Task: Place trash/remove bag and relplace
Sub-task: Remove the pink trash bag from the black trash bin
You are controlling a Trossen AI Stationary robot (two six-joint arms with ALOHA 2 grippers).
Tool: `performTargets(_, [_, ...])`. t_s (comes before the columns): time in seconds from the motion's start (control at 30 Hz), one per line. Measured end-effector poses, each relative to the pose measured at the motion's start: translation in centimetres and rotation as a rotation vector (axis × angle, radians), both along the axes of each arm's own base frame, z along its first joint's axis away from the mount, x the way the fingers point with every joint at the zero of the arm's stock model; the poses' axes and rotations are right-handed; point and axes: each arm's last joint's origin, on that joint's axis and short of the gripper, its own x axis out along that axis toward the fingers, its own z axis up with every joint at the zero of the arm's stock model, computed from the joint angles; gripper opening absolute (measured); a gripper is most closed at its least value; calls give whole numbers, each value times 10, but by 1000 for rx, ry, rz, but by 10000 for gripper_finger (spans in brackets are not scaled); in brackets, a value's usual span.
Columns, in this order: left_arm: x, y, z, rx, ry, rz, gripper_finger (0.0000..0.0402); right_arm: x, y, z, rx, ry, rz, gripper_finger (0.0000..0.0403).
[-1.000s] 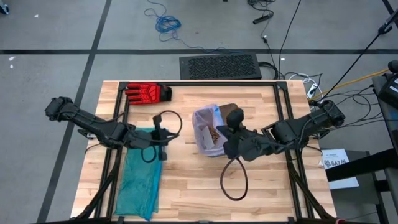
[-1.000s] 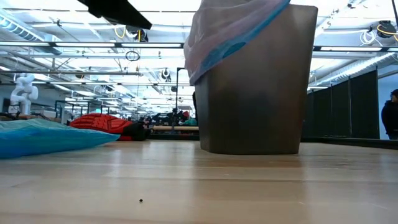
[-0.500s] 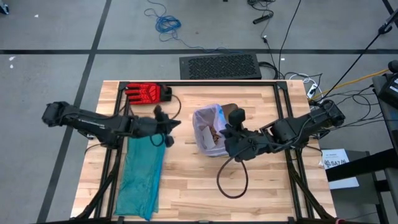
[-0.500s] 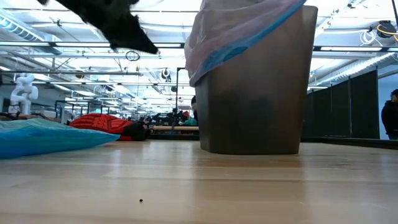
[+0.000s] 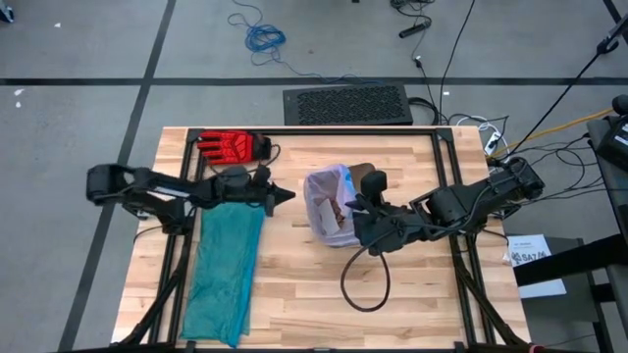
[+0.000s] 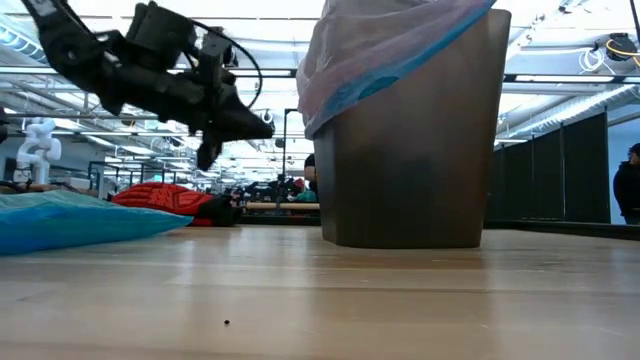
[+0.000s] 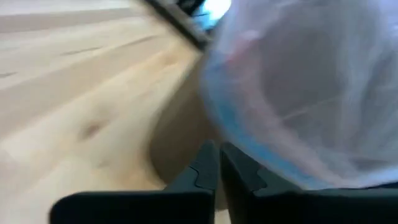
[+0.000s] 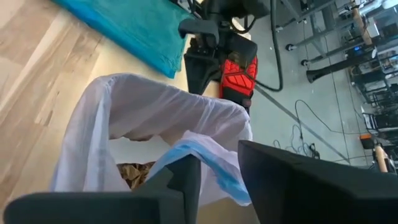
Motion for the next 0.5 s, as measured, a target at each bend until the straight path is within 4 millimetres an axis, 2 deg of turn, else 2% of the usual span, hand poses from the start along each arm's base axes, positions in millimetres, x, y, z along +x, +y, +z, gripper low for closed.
performTargets(0.1, [11,3,-4,-37,-118,-71,48,0,0,0,2,-6,1,106])
performTargets(0.33, [32,11,-40,-162,-96,-59,115,0,0,0,2,-5,1,107])
performTargets(0.5, [47,13,-34,-184,-256,-116,138,0,0,0,4,-6,-1,107])
